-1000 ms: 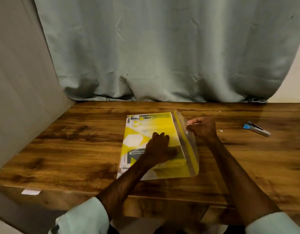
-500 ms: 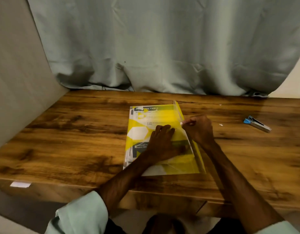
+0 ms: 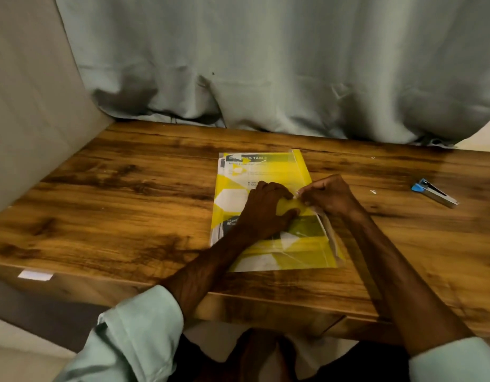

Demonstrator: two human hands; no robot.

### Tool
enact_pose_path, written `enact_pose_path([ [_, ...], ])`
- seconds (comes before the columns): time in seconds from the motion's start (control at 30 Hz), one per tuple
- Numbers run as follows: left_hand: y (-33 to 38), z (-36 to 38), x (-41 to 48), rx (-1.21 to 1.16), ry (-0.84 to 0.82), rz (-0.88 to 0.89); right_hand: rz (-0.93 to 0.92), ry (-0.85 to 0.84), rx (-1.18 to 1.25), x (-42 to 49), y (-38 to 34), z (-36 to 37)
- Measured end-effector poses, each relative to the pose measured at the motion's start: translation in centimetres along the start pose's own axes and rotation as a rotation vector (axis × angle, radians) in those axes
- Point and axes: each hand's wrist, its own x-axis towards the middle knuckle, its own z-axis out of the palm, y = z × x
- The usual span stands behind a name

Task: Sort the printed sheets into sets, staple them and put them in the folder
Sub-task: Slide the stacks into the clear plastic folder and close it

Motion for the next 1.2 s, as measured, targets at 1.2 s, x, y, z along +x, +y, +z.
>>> enact_pose_path([
  [1.2, -2.1, 1.0, 0.4, -0.344, 0.049, -0.138, -0.242, 0.113, -0.583, -0.2, -0.8, 1.6],
])
